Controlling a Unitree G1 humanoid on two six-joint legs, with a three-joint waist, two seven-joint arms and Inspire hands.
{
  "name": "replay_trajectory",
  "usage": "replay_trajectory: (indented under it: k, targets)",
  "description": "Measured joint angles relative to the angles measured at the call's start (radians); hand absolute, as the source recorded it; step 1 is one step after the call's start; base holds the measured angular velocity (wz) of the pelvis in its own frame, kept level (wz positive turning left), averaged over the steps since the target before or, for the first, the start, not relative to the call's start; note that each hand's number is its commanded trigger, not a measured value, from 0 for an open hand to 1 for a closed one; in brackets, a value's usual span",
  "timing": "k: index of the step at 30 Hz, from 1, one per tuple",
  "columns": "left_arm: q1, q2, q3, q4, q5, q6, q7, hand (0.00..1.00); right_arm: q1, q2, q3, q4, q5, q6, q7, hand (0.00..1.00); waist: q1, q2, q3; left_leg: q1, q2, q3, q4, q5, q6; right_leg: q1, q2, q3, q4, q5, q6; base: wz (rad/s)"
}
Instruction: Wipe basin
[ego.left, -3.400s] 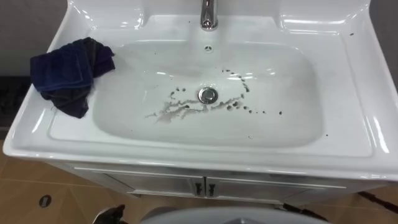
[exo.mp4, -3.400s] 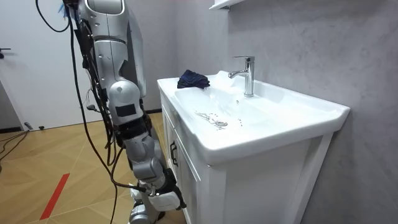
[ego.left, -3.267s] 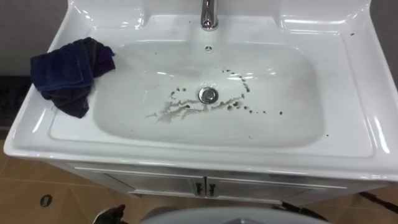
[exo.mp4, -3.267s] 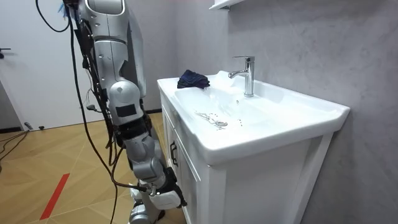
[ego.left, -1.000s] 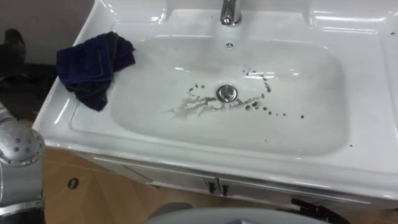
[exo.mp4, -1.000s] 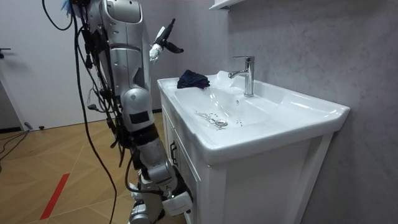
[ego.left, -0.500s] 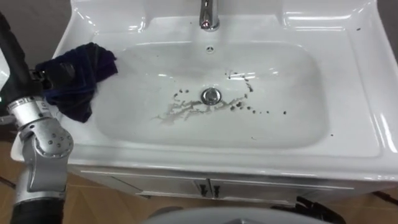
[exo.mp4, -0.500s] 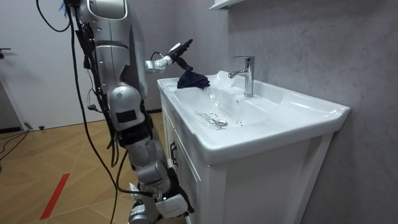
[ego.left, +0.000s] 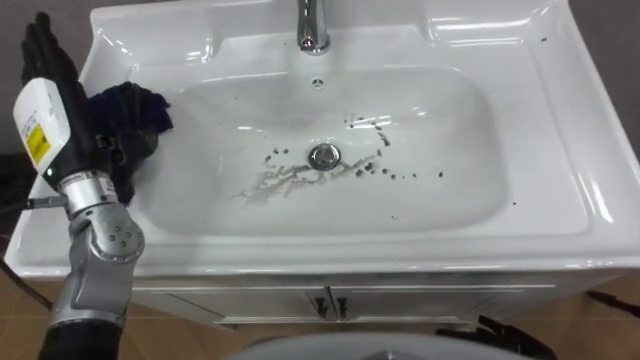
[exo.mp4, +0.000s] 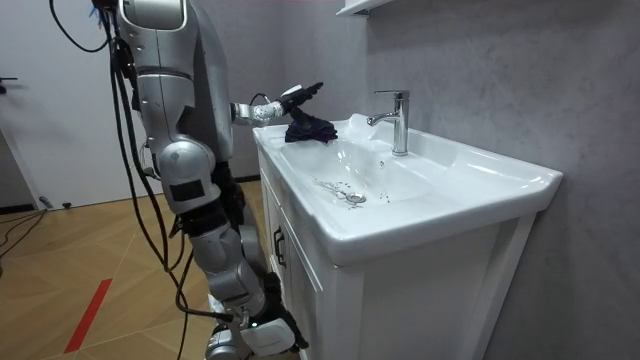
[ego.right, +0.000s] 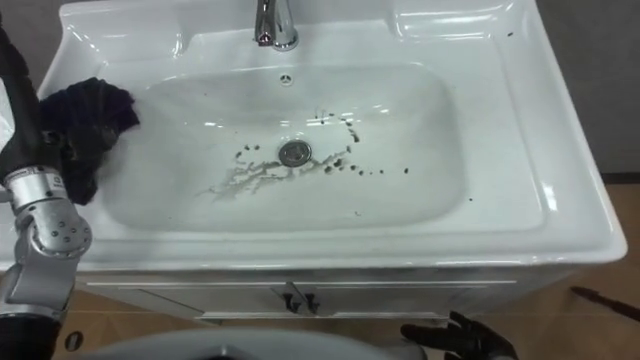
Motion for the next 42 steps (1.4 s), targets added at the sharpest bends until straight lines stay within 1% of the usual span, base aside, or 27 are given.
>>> replay_trajectory:
  k: [3,9,11,12,14,16,18,21,23,28,31,33,35,42]
  targets:
    - [0.0,-0.004,0.0,0.025,0.0,0.005,0.0,0.0,-0.001,0.002,0.0,0.0,0.0,0.003,-0.004,0.0,-0.005,-0.005,-0.0026,0.0,0.0,0.0,-0.002,0.0,-0.001,0.0,0.0,-0.001,-0.002,0.0,0.0,0.0]
    - [0.0,-0.004,-0.003,0.051,-0.003,0.007,0.003,0.0,-0.004,0.006,0.001,0.0,0.002,0.004,-0.021,0.0,-0.02,-0.01,-0.0024,0.004,0.0,0.006,-0.007,0.001,-0.001,0.0,0.0,0.002,-0.002,0.0,0.0,-0.02]
    - [-0.001,-0.004,-0.013,0.074,-0.001,0.013,0.004,0.0,-0.002,0.006,0.002,-0.002,0.002,0.009,-0.022,0.0,-0.02,-0.011,-0.0029,0.005,0.001,0.008,-0.009,0.001,-0.001,-0.002,0.0,0.003,-0.003,0.0,0.0,-0.02]
    - [-0.001,-0.005,-0.023,0.087,-0.001,0.022,0.002,0.0,-0.001,0.006,0.002,-0.004,0.003,0.016,-0.022,0.0,-0.02,-0.013,-0.0036,0.004,0.001,0.007,-0.008,0.001,-0.001,-0.003,0.0,0.003,-0.003,0.0,0.0,0.0]
    - [-0.001,-0.005,-0.026,0.108,-0.001,0.035,-0.015,0.0,0.001,0.006,0.001,-0.012,0.005,0.025,-0.019,0.0,-0.02,-0.016,-0.0069,-0.005,0.003,0.008,0.003,0.001,-0.002,-0.01,0.001,0.004,-0.001,0.001,-0.001,0.0]
    - [-0.001,-0.005,-0.026,0.111,-0.002,0.046,-0.023,0.0,0.003,0.006,0.0,-0.015,0.005,0.027,-0.02,0.0,-0.02,-0.018,-0.0083,-0.009,0.003,0.008,0.005,0.001,-0.002,-0.014,0.001,0.004,-0.001,0.002,-0.002,0.0]
    - [-0.001,-0.005,-0.026,0.111,-0.002,0.048,-0.031,0.0,0.003,0.006,0.0,-0.017,0.005,0.037,-0.02,0.0,-0.02,-0.02,-0.01,-0.01,0.003,0.008,0.005,0.001,-0.002,-0.014,0.001,0.004,-0.001,0.002,-0.003,0.0]
    - [-0.008,-0.005,-0.026,0.126,0.0,0.057,-0.037,0.0,0.004,0.006,0.0,-0.027,0.002,0.047,-0.02,0.0,-0.021,-0.02,-0.0105,-0.011,0.004,0.008,0.005,0.001,-0.002,-0.015,0.001,0.003,-0.001,0.003,-0.003,0.0]
    - [-0.025,-0.005,-0.026,0.144,0.0,0.074,-0.043,0.0,0.015,0.006,-0.001,-0.045,0.002,0.048,-0.022,0.0,-0.021,-0.016,-0.0107,-0.012,0.005,0.008,0.005,0.001,-0.002,-0.015,0.002,0.003,-0.001,0.003,-0.004,0.0]
    - [-0.026,-0.008,-0.027,0.152,0.018,0.085,-0.046,0.0,0.021,0.002,-0.002,-0.049,0.001,0.047,-0.021,0.0,-0.022,-0.007,-0.0088,-0.013,0.005,0.008,0.001,0.001,-0.002,-0.016,0.003,0.003,-0.002,0.004,-0.005,0.0]
    - [-0.026,-0.012,-0.027,0.169,0.049,0.086,-0.051,0.0,0.02,-0.003,-0.002,-0.048,0.002,0.046,-0.022,0.0,-0.022,-0.004,-0.0068,-0.013,0.005,0.008,0.001,0.001,-0.002,-0.016,0.003,0.003,-0.001,0.004,-0.005,0.0]
    - [-0.026,-0.019,-0.027,0.174,0.047,0.086,-0.05,0.0,0.02,-0.007,0.001,-0.046,0.002,0.046,-0.025,0.0,-0.02,-0.002,-0.0056,-0.012,0.005,0.009,-0.001,0.001,-0.002,-0.016,0.002,0.005,-0.001,0.004,-0.005,0.0]
    - [-0.026,-0.025,-0.027,0.175,0.047,0.086,-0.049,0.0,0.02,-0.009,0.003,-0.045,0.002,0.046,-0.037,0.0,-0.019,0.001,-0.0065,-0.008,0.005,0.01,-0.005,0.001,-0.002,-0.015,0.002,0.006,-0.001,0.004,-0.005,0.0]
    - [-0.026,-0.026,-0.017,0.174,0.048,0.086,-0.033,0.0,0.02,-0.01,0.004,-0.042,0.001,0.046,-0.041,0.0,-0.014,0.0,-0.0074,0.0,0.005,0.015,-0.01,0.003,-0.004,-0.015,0.002,0.014,-0.002,0.004,-0.005,-0.02]
